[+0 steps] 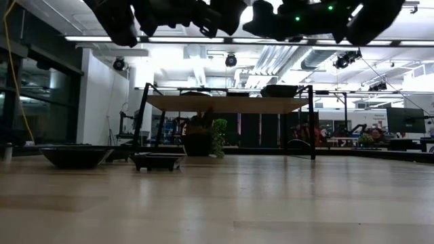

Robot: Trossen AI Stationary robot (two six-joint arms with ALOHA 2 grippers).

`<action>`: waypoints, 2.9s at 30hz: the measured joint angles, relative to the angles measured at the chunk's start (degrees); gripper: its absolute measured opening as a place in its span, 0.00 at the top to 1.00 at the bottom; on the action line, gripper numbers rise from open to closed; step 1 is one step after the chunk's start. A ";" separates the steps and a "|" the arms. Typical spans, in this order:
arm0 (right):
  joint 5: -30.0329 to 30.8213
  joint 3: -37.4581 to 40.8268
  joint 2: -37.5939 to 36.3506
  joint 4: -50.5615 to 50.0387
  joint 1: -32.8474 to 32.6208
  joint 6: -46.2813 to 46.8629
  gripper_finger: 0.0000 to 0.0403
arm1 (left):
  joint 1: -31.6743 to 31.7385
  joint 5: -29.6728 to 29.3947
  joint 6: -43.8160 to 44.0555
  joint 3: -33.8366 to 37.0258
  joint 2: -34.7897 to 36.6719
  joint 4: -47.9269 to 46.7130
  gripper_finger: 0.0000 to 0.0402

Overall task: Pick & Place Mini shaped plates
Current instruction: Stack the distorted square plate on top of the other distorted square plate on the shelf

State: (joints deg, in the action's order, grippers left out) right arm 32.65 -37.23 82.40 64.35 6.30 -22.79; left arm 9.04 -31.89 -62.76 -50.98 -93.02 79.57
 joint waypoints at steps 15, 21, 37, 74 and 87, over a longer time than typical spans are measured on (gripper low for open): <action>-7.79 -4.84 2.97 2.48 5.60 3.69 0.59 | 0.00 -0.42 0.13 0.00 -0.80 0.84 1.00; -10.39 -4.84 2.99 2.34 6.12 4.81 0.61 | 0.00 -0.36 0.04 0.00 -0.80 0.43 1.00; -11.60 -4.82 2.98 2.33 6.50 4.75 0.81 | 0.02 3.42 0.18 0.00 -0.80 -0.95 1.00; -7.93 -4.75 2.90 2.10 6.45 6.06 1.00 | -0.02 12.15 -1.49 0.00 -0.74 -6.65 0.69; -6.46 -4.77 -2.14 -8.85 11.28 7.67 1.00 | -0.05 7.72 -5.93 0.02 0.33 -6.35 0.59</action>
State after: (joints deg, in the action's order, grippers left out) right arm 26.20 -42.00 80.25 55.50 17.58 -15.12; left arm 8.99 -24.18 -68.69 -50.96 -92.69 73.23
